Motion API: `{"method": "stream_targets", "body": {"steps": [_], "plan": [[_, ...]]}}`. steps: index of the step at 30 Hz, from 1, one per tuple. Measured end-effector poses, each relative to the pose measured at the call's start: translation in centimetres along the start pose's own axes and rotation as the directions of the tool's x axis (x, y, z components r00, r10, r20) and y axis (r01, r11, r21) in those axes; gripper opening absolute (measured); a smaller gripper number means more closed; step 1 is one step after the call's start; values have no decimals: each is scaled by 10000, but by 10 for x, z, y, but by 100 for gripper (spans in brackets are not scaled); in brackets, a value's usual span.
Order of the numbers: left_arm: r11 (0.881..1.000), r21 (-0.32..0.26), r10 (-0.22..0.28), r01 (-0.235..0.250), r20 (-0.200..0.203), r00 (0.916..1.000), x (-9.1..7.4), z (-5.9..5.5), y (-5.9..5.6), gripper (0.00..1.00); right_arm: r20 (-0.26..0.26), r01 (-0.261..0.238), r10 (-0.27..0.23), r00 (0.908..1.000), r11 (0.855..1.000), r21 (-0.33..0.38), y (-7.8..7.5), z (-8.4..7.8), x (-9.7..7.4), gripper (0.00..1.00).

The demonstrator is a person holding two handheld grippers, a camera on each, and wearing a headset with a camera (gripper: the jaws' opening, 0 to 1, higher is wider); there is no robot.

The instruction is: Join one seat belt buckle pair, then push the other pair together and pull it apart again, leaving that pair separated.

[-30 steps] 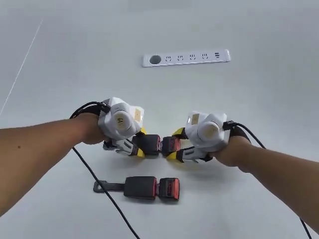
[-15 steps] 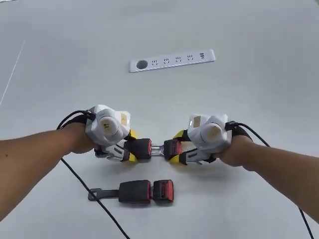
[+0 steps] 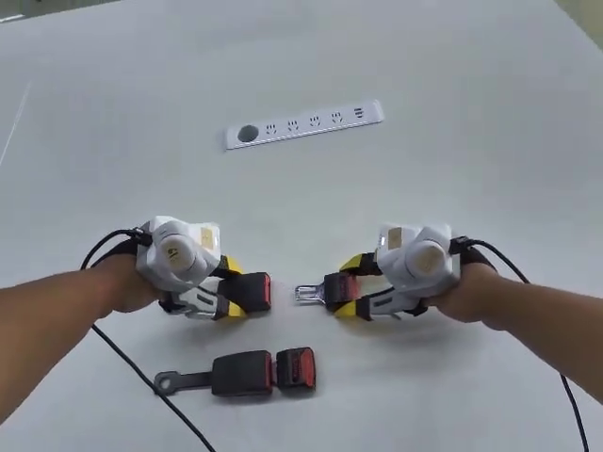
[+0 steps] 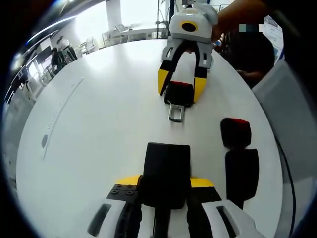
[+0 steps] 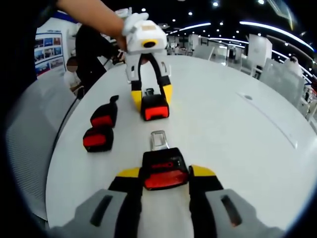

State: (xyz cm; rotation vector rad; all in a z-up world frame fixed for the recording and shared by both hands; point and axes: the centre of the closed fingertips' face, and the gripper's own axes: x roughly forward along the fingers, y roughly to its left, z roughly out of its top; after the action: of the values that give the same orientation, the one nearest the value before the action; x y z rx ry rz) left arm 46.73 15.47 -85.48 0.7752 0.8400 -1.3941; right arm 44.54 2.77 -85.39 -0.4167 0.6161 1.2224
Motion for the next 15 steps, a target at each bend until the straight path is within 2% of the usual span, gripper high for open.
{"method": "stream_targets", "body": {"steps": [15], "plan": [[10000,-61,34,-33,57,10000,0,-1,1,35,-78,-37,37,10000,10000,0,-7,-19,-25,37]]}}
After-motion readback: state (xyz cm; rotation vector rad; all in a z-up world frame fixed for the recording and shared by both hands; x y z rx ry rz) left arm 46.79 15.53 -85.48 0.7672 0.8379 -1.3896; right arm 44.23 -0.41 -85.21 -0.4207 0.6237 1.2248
